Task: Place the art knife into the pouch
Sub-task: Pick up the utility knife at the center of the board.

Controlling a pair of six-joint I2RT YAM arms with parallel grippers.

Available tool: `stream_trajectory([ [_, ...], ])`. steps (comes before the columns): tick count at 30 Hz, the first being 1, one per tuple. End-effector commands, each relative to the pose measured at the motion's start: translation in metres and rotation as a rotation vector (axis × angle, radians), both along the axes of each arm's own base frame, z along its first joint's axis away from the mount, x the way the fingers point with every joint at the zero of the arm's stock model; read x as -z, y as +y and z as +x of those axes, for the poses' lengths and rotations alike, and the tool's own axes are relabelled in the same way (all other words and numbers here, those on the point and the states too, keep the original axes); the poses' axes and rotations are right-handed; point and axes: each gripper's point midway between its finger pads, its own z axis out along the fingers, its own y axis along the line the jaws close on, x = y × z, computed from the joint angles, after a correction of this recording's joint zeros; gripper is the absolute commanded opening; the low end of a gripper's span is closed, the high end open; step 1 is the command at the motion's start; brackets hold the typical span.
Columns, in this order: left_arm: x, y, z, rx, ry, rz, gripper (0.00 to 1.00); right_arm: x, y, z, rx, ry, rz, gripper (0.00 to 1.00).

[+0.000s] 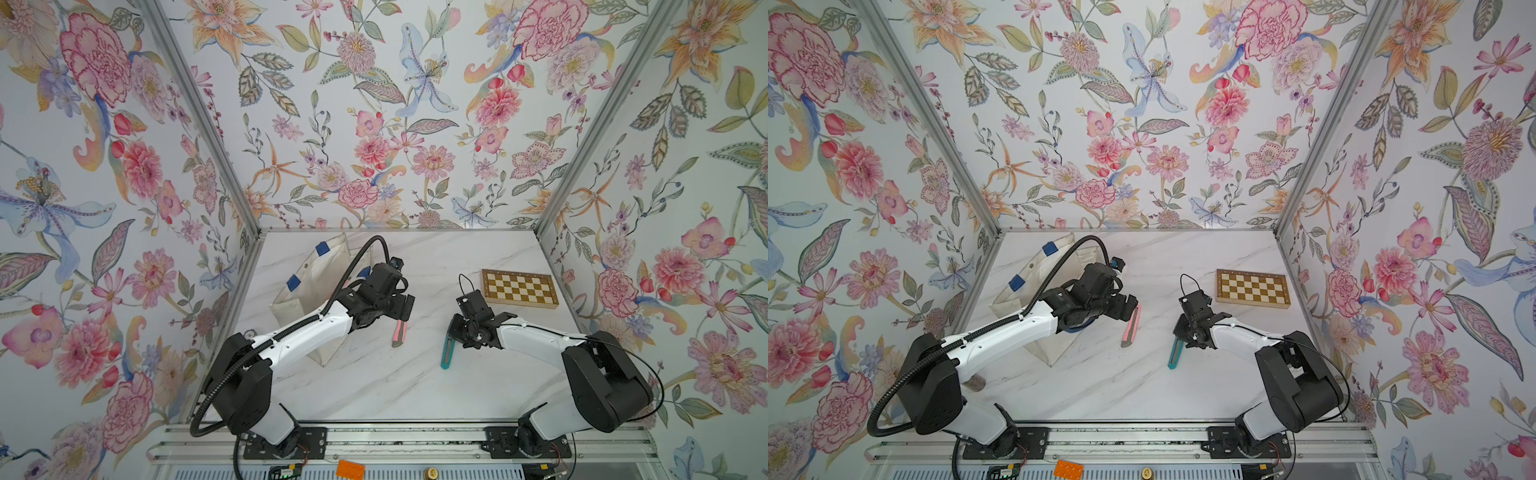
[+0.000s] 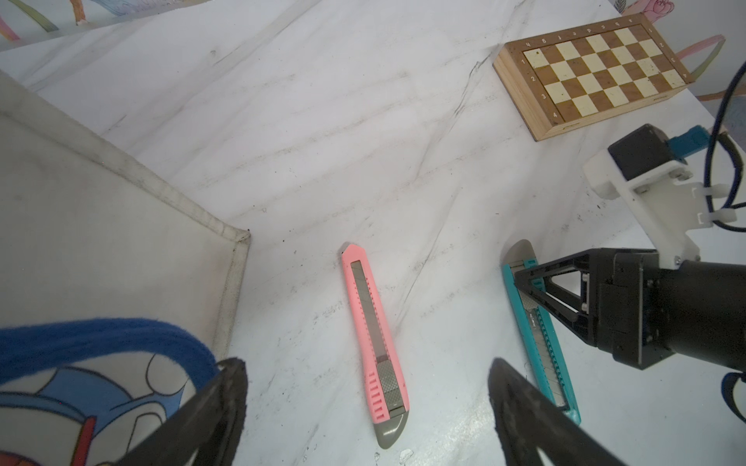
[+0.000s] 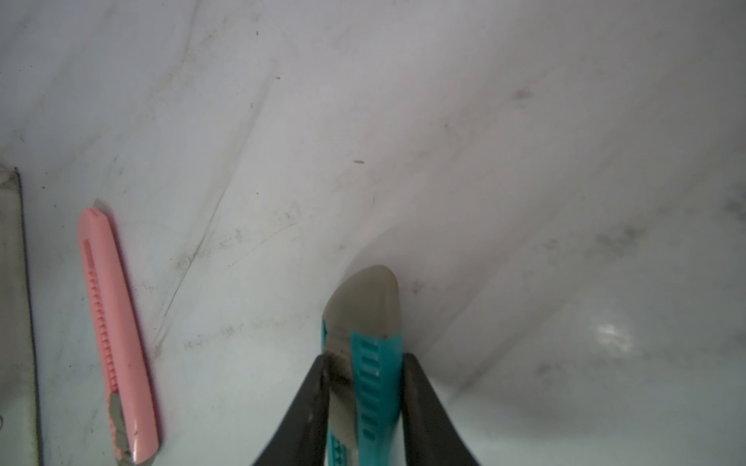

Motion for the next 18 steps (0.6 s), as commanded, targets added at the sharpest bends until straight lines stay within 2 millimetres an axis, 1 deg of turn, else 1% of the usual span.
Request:
stream_trajectory([
  [1, 0.006, -0.003, -0.005, 0.033, 0.011, 0.018, 0.94, 0.036, -0.019, -0.037, 0.008, 0.161, -0.097, 0.3],
  [6, 0.005, -0.003, -0.005, 0.038, 0.009, 0.022, 0.94, 0.038, -0.015, -0.034, 0.001, 0.169, -0.091, 0.32],
  [10, 0.004, -0.003, -0.004, 0.041, 0.003, 0.026, 0.94, 0.038, -0.012, -0.031, -0.001, 0.172, -0.09, 0.32],
  [14, 0.001, -0.003, -0.003, 0.042, 0.0, 0.031, 0.94, 0.035, -0.009, -0.027, -0.002, 0.164, -0.081, 0.25],
  [17, -0.001, -0.002, -0.002, 0.042, -0.007, 0.036, 0.95, 0.029, -0.006, -0.023, -0.005, 0.152, -0.072, 0.21],
  [18, -0.001, -0.002, -0.002, 0.042, -0.008, 0.038, 0.95, 0.026, -0.005, -0.022, -0.007, 0.145, -0.068, 0.18],
])
